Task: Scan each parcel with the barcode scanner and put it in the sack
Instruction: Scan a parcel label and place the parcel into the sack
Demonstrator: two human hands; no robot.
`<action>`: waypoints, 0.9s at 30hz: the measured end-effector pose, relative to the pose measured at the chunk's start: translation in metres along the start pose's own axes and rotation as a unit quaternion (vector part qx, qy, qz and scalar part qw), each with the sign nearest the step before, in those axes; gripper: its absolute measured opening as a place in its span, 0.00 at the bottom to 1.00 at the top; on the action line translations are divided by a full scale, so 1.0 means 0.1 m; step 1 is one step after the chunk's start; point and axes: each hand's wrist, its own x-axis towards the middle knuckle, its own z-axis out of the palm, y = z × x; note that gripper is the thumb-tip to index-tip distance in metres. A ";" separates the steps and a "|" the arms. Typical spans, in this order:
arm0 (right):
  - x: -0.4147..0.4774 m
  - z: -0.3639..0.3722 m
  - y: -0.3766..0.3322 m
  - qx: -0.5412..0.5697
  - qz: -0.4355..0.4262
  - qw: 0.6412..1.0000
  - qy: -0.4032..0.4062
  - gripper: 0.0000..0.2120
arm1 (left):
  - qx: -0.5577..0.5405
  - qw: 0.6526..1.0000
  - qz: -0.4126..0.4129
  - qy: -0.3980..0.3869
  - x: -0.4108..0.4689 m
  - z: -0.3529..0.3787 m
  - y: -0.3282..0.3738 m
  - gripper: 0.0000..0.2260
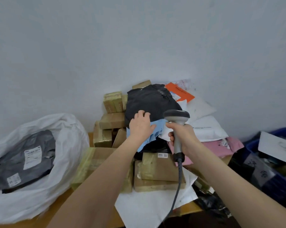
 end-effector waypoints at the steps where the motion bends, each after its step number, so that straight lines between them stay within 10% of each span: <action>1: 0.06 -0.04 -0.08 0.002 -0.007 1.000 0.010 0.06 | -0.009 1.000 0.003 0.002 0.09 0.00 0.06 0.28; 11: 0.72 -0.38 -0.63 0.017 -0.042 0.999 0.026 0.04 | -0.048 0.995 -0.010 -0.090 0.84 0.24 0.47 0.46; 15: 1.01 -0.54 -0.71 0.033 -0.043 0.999 -0.003 0.03 | -0.015 0.996 -0.013 -0.088 1.03 0.40 0.58 0.38; 19: 1.24 -0.69 -0.80 0.043 -0.040 0.997 -0.039 0.04 | -0.032 0.999 -0.016 0.034 1.08 0.42 0.64 0.14; 27: 1.49 -0.73 -1.02 0.120 -0.058 0.986 -0.100 0.04 | -0.302 0.876 -0.209 0.313 1.42 -0.84 0.56 0.10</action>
